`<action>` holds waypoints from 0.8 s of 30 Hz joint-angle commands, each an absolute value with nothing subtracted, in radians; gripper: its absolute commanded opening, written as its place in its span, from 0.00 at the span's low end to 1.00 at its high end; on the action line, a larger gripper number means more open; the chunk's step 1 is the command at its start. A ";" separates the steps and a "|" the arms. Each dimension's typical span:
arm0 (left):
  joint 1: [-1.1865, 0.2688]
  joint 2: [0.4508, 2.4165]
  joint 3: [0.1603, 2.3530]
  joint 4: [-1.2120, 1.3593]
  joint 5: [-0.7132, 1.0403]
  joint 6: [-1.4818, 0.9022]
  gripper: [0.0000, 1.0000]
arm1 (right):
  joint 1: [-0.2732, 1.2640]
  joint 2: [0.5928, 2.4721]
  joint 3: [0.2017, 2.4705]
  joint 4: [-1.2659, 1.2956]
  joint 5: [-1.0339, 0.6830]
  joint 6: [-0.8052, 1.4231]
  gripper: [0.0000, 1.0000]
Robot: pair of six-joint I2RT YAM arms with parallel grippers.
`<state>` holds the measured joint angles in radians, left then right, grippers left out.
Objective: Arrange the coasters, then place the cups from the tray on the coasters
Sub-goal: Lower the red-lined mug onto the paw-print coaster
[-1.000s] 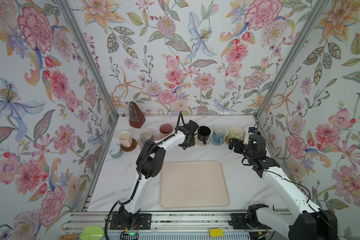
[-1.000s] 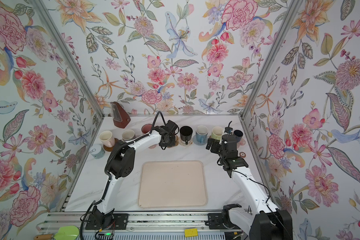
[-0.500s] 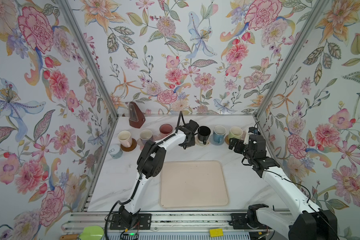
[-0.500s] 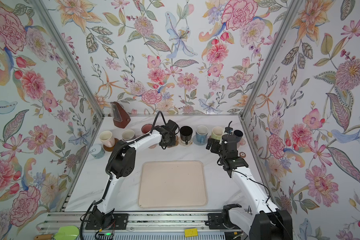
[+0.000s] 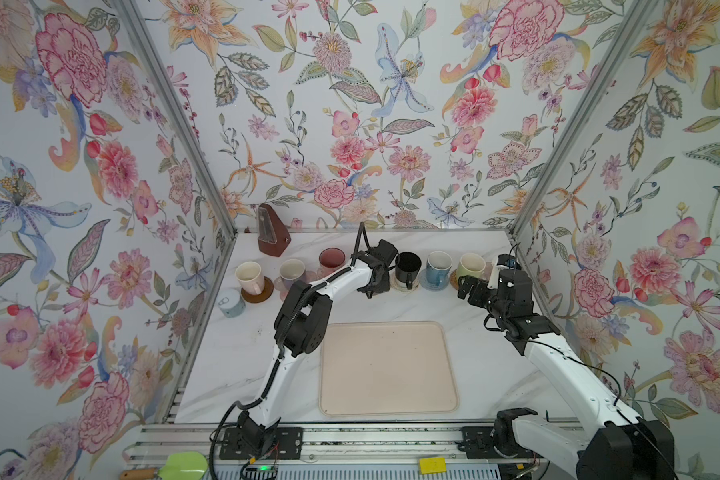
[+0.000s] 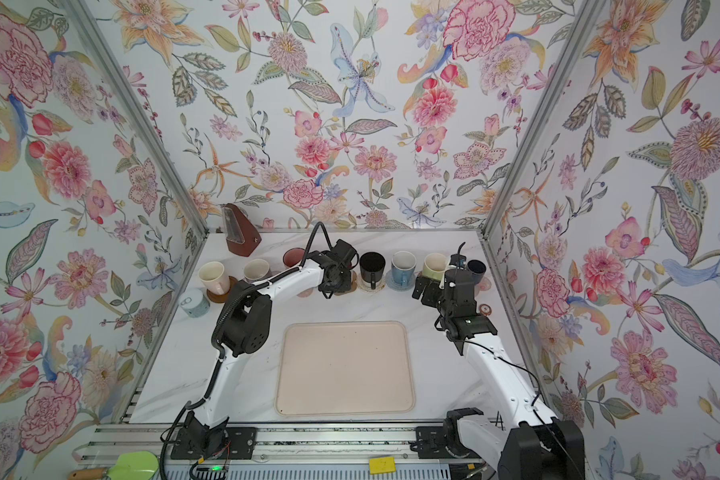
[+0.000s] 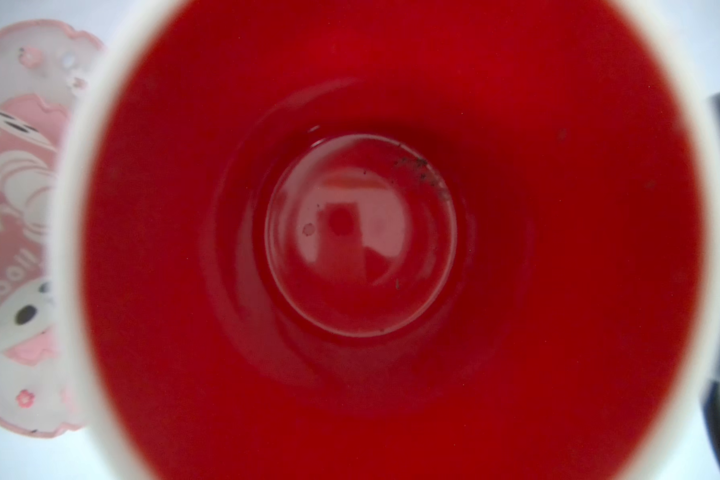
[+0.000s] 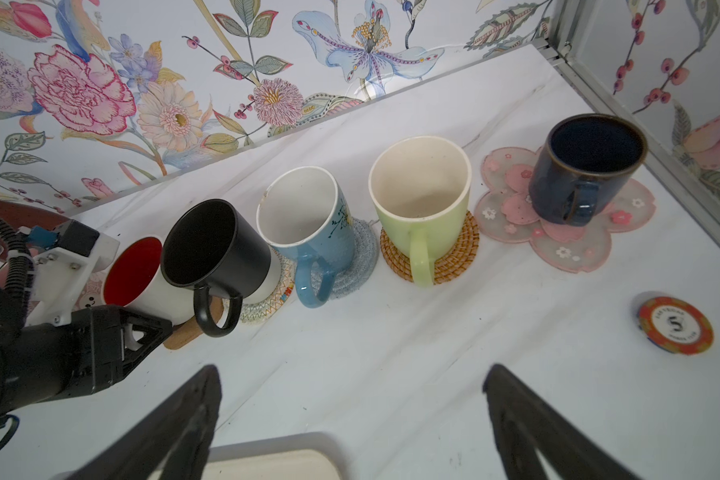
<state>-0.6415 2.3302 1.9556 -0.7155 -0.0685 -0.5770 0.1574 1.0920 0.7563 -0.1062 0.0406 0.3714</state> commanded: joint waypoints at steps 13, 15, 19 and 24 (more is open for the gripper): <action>-0.635 2.199 1.849 -0.628 -0.128 -0.589 0.65 | 0.145 1.081 0.750 -0.087 0.027 0.385 0.99; -0.635 2.150 1.799 -0.588 -0.135 -0.585 0.74 | 0.144 1.083 0.752 -0.090 0.028 0.384 0.99; -0.637 2.027 1.652 -0.495 -0.149 -0.573 0.83 | 0.143 1.092 0.759 -0.097 0.028 0.384 0.99; -0.636 1.805 1.373 -0.270 -0.144 -0.519 0.99 | 0.144 1.116 0.770 -0.106 0.027 0.386 0.99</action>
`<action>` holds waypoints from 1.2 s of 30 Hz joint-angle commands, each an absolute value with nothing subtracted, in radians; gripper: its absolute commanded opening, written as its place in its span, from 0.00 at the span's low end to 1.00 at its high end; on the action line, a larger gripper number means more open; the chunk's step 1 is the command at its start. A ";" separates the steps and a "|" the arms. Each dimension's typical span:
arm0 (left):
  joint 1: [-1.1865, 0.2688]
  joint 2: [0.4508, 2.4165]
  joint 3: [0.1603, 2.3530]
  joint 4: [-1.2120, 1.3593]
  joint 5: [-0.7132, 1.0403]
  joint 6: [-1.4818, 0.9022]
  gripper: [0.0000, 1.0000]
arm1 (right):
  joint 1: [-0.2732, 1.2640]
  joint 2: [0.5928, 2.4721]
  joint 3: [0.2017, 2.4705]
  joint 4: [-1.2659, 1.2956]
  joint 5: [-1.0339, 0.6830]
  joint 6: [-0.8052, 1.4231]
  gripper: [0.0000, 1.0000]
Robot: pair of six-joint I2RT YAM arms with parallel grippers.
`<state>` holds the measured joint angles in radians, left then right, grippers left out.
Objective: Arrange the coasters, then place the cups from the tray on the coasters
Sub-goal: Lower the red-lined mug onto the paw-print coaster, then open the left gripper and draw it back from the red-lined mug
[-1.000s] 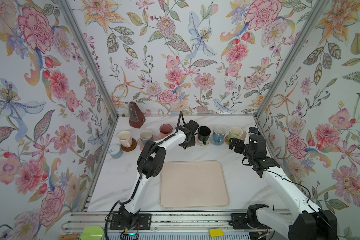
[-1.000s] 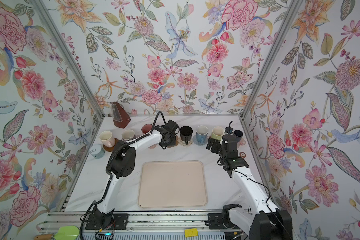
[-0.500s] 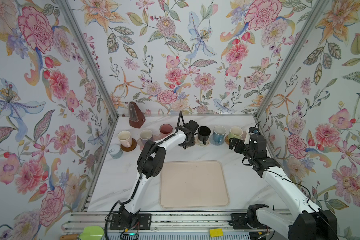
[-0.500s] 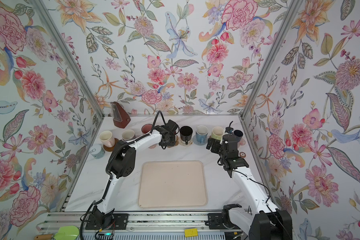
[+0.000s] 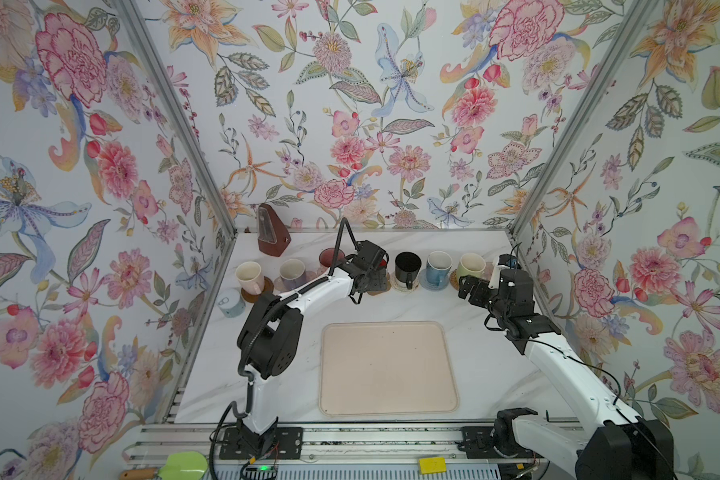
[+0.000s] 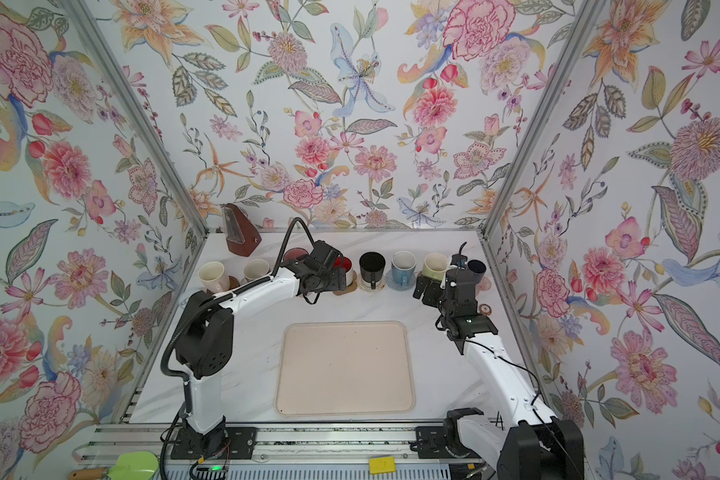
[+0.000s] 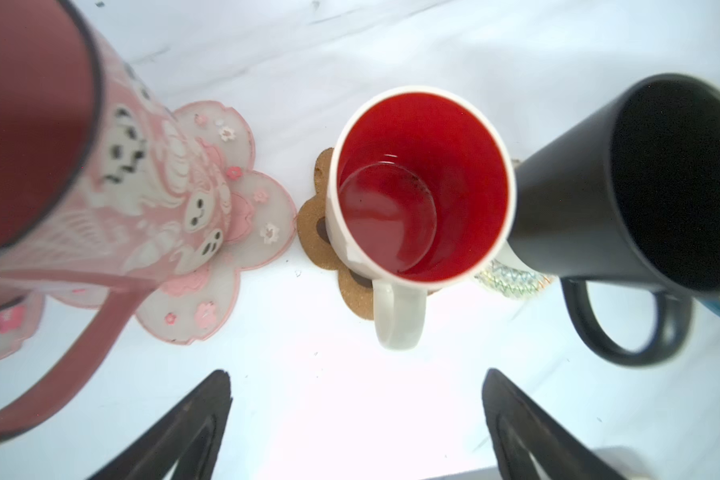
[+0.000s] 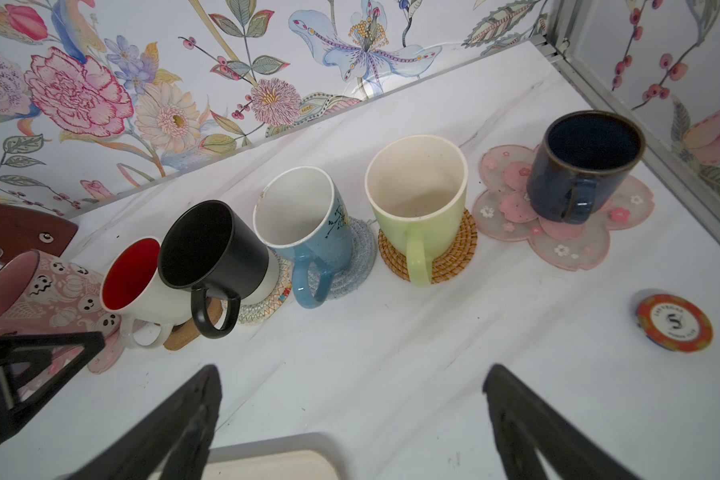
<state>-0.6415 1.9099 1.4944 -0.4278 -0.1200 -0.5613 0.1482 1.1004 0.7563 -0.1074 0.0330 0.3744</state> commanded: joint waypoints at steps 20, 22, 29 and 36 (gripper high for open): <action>-0.634 1.214 0.723 0.233 -0.440 -0.348 0.99 | 0.144 1.167 0.829 -0.156 0.072 0.363 0.99; -0.634 1.140 0.647 0.291 -0.536 -0.317 0.99 | 0.143 1.138 0.806 -0.158 0.112 0.359 0.99; -0.625 0.863 0.291 0.634 -0.826 -0.094 0.99 | 0.140 1.027 0.689 -0.158 0.339 0.363 0.99; -0.548 0.759 0.088 0.829 -0.865 0.052 0.99 | 0.159 0.971 0.413 0.280 0.518 0.187 0.99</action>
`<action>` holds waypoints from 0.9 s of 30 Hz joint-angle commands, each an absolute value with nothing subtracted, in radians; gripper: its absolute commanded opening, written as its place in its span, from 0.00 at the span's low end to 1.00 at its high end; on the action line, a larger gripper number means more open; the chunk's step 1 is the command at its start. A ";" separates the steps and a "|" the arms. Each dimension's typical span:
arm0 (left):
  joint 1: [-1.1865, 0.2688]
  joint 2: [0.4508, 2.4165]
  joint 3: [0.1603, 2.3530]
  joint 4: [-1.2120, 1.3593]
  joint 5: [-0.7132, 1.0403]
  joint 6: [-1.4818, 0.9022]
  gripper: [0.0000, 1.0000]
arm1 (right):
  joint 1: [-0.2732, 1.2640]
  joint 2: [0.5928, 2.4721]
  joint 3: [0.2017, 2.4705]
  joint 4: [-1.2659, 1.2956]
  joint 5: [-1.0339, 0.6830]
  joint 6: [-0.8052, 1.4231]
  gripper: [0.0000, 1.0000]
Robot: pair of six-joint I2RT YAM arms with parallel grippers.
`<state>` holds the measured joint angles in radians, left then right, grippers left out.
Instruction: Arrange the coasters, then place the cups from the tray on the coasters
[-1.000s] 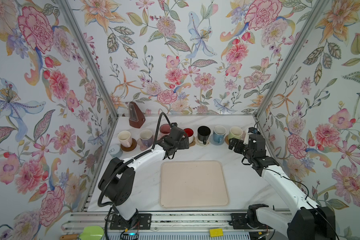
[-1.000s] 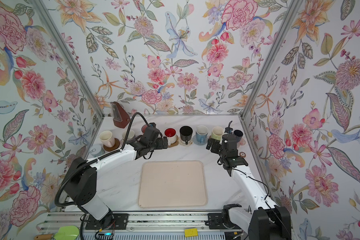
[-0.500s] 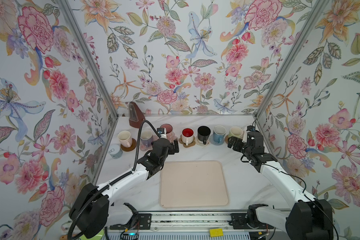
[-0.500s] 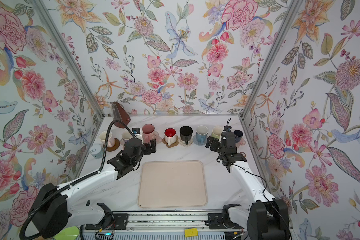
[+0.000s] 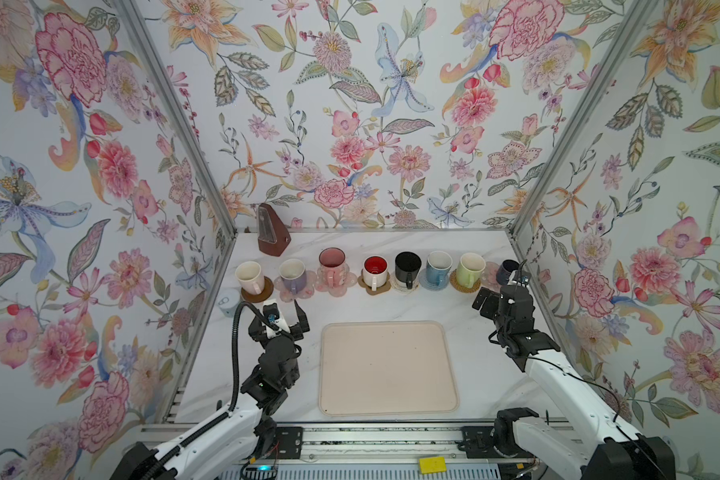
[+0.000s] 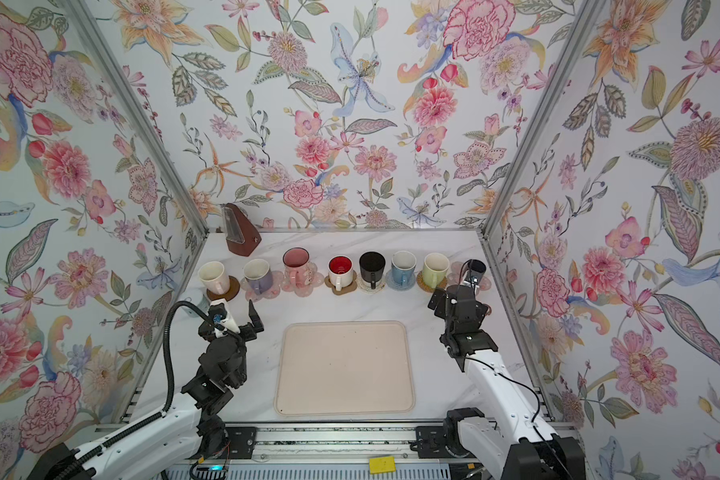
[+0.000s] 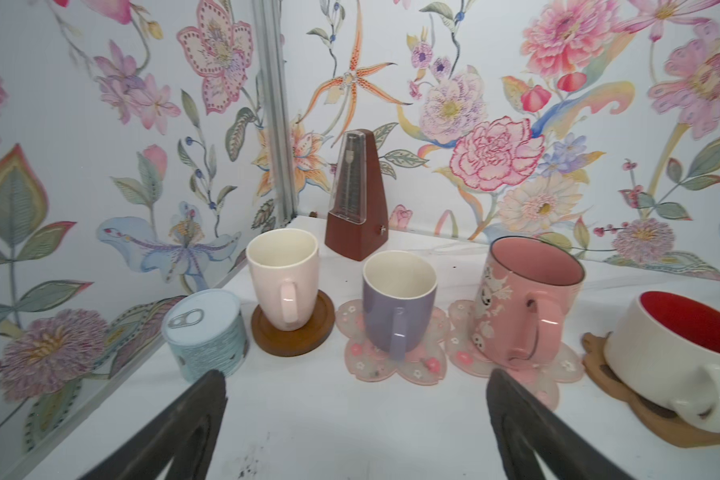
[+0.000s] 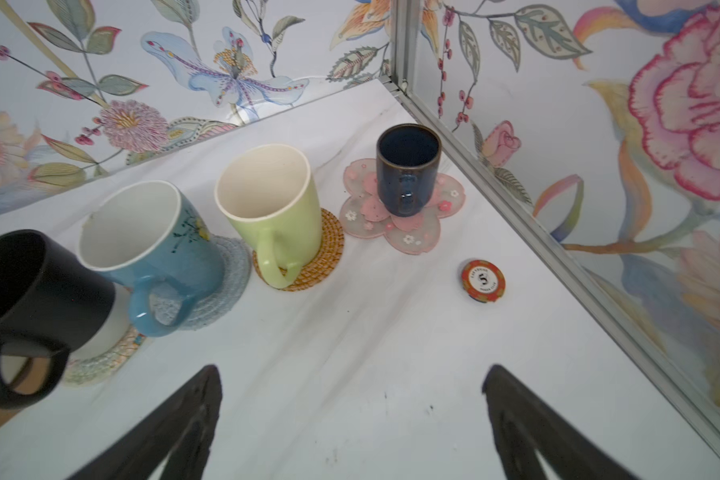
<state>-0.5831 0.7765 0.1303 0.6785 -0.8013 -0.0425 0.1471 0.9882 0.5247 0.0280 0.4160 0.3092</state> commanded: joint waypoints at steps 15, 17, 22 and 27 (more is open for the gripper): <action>-0.440 0.762 0.021 0.920 -0.807 0.089 0.99 | 0.072 1.473 0.285 1.069 0.390 0.018 0.99; -0.430 0.761 0.015 0.914 -0.806 0.080 0.99 | -0.013 1.501 0.286 1.079 0.254 0.078 0.99; -0.397 0.780 0.015 0.908 -0.792 0.072 0.99 | -0.037 1.553 0.290 1.124 0.235 0.097 0.99; -0.309 0.856 0.021 0.927 -0.699 0.016 0.99 | -0.028 1.553 0.287 1.127 0.255 0.094 0.99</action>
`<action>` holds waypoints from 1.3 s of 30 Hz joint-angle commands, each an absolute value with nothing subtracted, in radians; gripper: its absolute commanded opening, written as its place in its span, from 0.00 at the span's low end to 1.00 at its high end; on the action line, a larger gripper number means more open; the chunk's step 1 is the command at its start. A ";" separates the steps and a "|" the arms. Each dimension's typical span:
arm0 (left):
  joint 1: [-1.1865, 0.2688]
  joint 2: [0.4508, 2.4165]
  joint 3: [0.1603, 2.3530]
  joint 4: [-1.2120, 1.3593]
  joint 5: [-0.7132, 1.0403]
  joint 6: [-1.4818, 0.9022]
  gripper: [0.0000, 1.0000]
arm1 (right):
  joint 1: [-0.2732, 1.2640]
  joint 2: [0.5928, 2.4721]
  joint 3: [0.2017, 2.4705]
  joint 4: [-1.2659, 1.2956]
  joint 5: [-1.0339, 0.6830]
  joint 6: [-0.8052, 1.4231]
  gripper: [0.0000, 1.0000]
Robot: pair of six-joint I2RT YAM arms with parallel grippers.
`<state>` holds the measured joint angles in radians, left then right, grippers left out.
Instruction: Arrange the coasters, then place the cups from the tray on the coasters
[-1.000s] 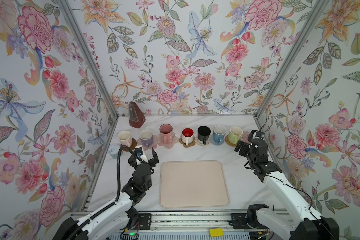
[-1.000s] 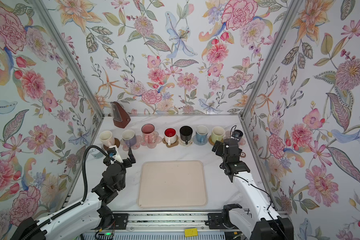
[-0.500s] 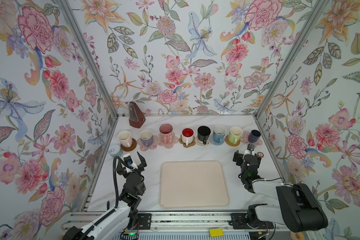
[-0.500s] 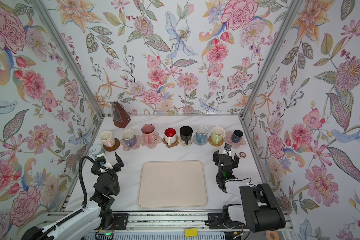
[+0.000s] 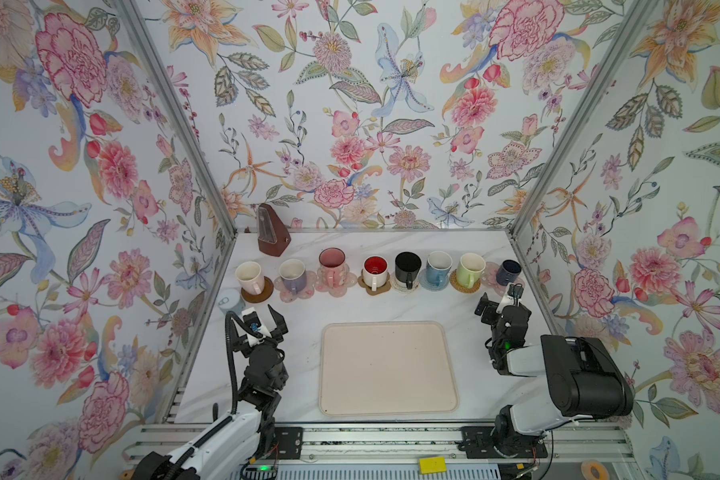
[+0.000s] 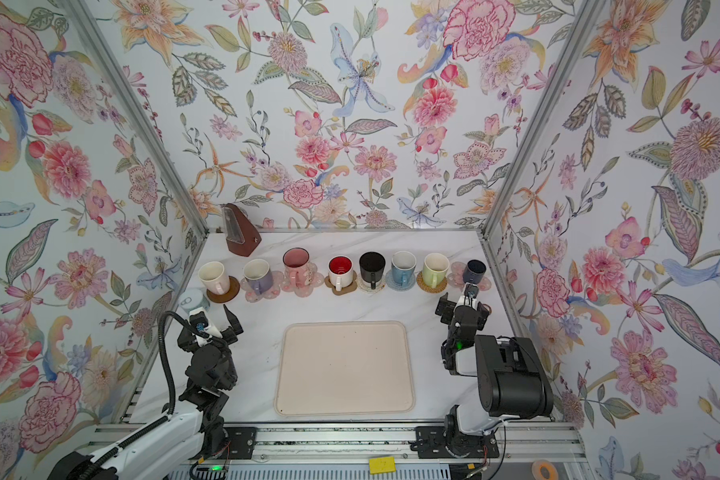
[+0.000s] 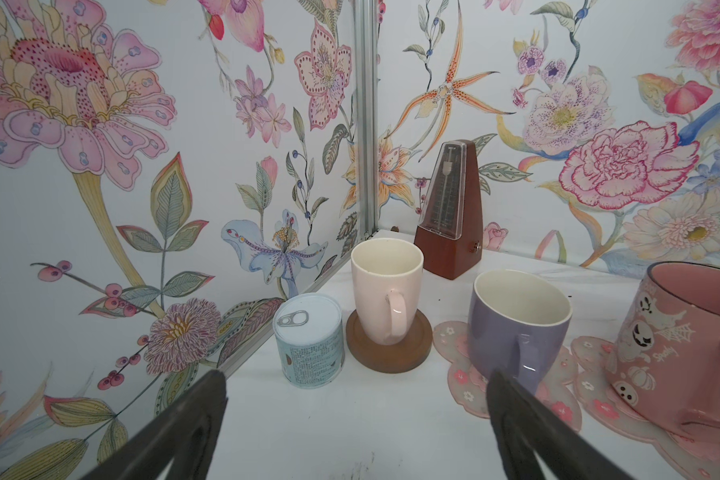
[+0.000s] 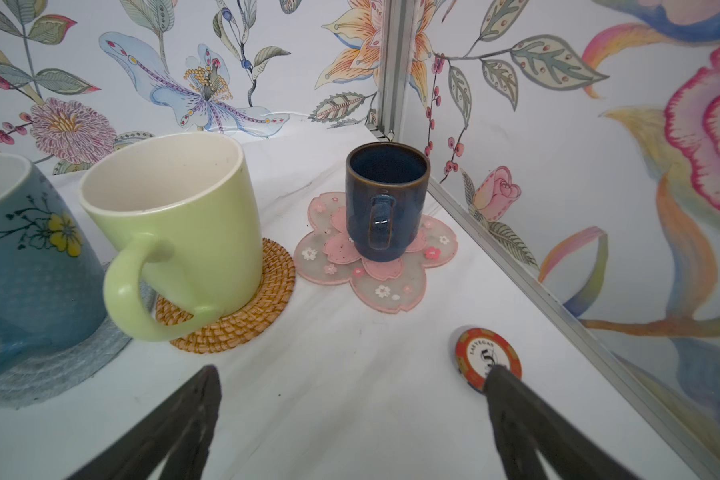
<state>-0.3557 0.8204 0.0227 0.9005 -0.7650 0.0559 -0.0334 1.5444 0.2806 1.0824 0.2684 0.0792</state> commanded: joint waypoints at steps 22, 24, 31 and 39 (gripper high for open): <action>-0.103 1.602 0.219 1.350 -0.357 0.068 0.99 | -0.037 1.550 0.291 1.111 0.236 0.097 0.99; -0.101 1.593 0.242 1.284 -0.357 0.053 0.99 | -0.037 1.549 0.291 1.111 0.235 0.098 0.99; -0.091 1.595 0.242 1.284 -0.347 0.052 0.99 | -0.037 1.551 0.292 1.111 0.235 0.097 0.99; -0.092 1.595 0.242 1.290 -0.347 0.054 0.99 | -0.037 1.549 0.292 1.109 0.233 0.098 0.99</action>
